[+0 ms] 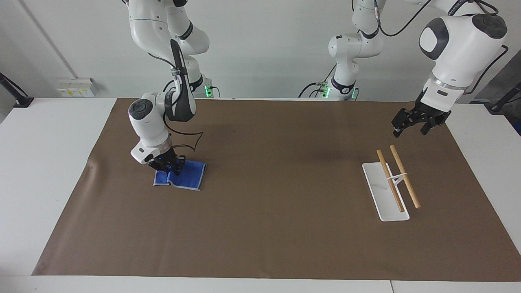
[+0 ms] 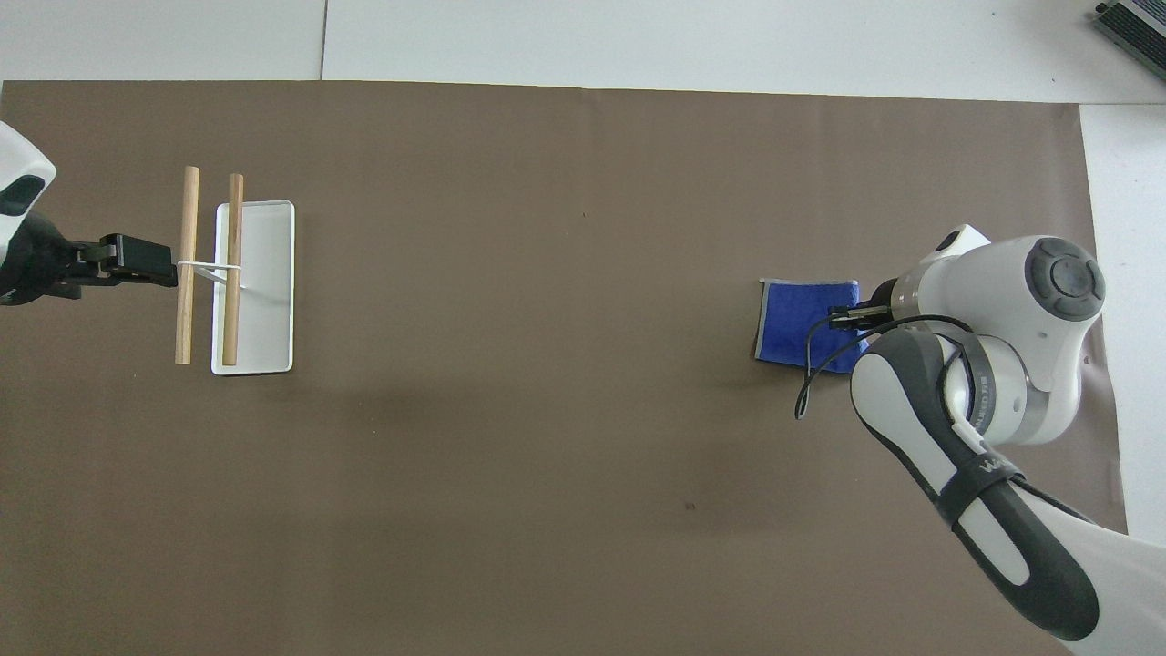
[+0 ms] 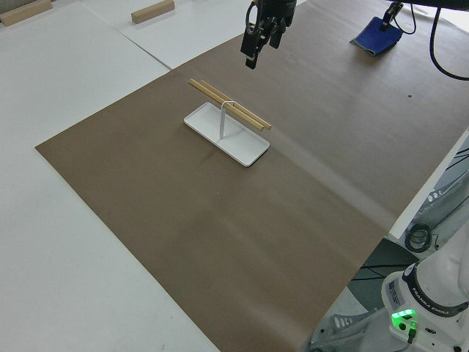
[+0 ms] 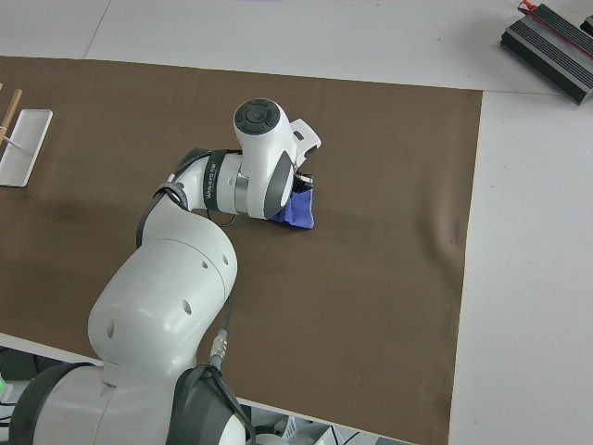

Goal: Right arm passes towel to left arm to hang
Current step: 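Lift the towel with the right gripper while the left gripper reaches toward it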

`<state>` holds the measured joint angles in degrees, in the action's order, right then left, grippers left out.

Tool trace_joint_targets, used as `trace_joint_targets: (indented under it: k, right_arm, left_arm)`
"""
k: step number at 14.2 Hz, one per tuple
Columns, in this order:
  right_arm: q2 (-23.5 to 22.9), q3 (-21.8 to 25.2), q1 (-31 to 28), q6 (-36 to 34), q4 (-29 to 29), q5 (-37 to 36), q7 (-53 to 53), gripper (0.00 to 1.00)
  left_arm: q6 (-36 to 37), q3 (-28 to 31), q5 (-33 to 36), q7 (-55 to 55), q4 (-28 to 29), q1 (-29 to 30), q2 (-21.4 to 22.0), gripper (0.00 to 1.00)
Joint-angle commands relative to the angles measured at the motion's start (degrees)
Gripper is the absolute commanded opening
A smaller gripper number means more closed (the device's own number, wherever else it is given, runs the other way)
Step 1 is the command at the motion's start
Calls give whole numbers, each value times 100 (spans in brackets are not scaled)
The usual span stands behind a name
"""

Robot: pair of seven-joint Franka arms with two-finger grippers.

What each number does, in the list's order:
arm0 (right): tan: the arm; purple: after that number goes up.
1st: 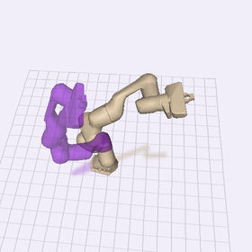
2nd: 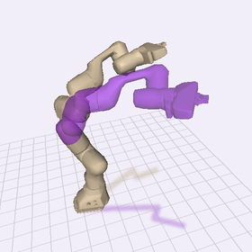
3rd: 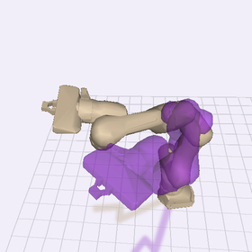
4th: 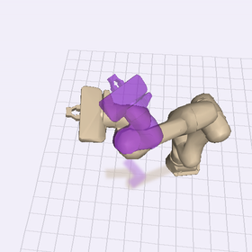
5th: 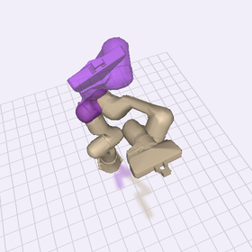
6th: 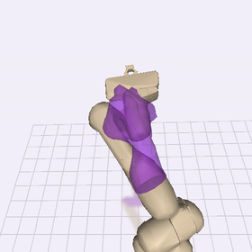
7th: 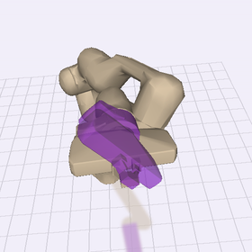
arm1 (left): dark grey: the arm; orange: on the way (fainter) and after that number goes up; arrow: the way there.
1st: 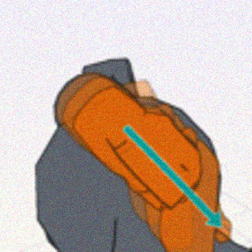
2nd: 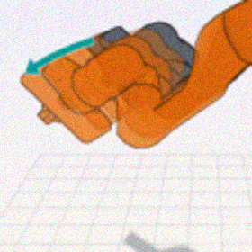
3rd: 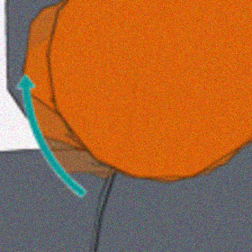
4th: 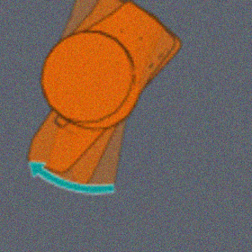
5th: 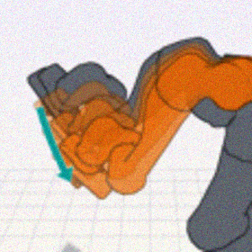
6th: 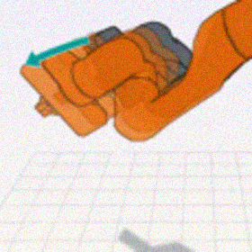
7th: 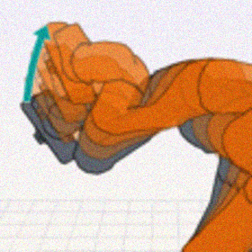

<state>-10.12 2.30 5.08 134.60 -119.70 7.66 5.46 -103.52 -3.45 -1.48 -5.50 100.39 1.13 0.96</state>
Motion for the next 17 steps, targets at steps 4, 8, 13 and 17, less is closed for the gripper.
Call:
trace_joint_targets:
  k: [4, 8, 13, 17]
  right_arm:
    - [98, -265, -16, -373, 675, 1445, -9, 0]
    - [97, -458, -7, -365, 869, 3079, -18, 0]
    - [115, -783, 150, -181, 887, 5286, -631, 0]
    - [89, -792, 1080, 1055, 895, 7061, -1264, 0]
  left_arm:
    - [60, 11, -54, -4, 191, -16, 202, 100]
    - [-97, 161, -54, -1425, 253, -7, 220, 100]
    - [-859, 170, -605, -2293, 988, -25, 509, 100]
    - [-1618, 38, -1159, -3869, 1711, -86, 764, 100]
